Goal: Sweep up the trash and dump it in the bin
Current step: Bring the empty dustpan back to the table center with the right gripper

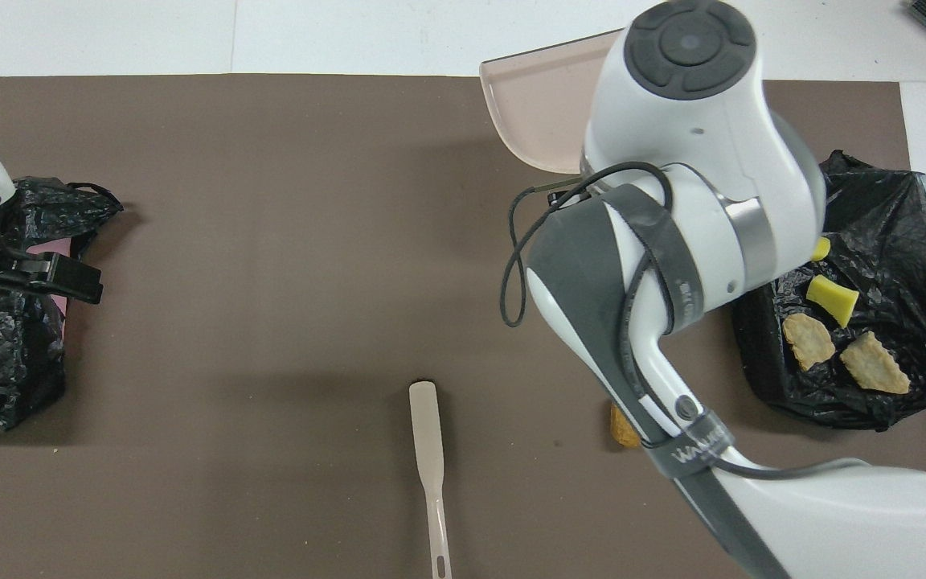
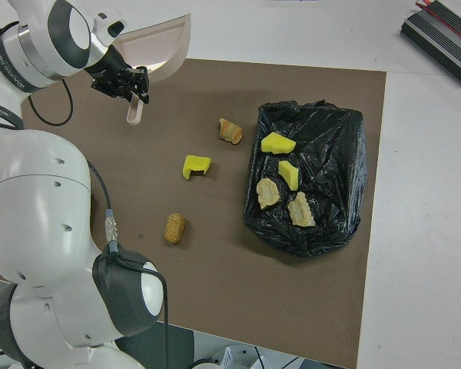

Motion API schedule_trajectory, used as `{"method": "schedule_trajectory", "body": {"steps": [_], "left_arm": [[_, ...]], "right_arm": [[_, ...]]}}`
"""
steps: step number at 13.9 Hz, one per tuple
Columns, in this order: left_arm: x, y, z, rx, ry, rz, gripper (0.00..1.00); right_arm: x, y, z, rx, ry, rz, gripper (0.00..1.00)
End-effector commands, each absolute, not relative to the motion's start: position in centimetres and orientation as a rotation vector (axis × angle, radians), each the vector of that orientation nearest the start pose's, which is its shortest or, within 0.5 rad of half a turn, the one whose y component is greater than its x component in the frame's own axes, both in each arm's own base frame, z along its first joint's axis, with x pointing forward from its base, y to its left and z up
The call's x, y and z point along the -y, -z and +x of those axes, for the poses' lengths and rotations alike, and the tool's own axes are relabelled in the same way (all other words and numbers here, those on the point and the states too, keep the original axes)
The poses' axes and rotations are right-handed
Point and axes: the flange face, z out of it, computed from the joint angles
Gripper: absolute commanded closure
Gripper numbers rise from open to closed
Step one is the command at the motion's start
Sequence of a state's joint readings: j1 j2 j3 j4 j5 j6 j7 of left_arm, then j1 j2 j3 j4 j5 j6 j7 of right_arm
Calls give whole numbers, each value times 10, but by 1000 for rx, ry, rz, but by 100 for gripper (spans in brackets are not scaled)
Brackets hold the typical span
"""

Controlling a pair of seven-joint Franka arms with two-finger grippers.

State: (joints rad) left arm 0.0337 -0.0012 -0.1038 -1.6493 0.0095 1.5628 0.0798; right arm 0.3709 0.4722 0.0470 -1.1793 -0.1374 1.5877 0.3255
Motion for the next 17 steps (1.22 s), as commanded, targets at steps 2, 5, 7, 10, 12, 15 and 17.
{"method": "schedule_trajectory", "body": {"steps": [2,5,7,10,12,15,17], "left_arm": [[35,-592,549,-252,-122,-3102,0],[35,-592,549,-252,-122,-3102,0],[35,-591,548,-252,-125,-3102,0],[35,-591,548,-252,-125,-3102,0],[35,-591,548,-252,-125,-3102,0],[35,-591,548,-252,-125,-3102,0],[35,-591,548,-252,-127,-3102,0]], "right_arm": [[-329,-474,641,77,-113,-3230,100],[-382,-432,634,21,-154,-3172,100],[-408,-404,626,-16,-202,-3148,100],[-433,-390,613,-2,-226,-3121,100],[-445,-384,607,-16,-222,-3115,100],[-455,-380,601,-40,-281,-3049,100],[-448,-371,603,-57,-315,-3053,100]]}}
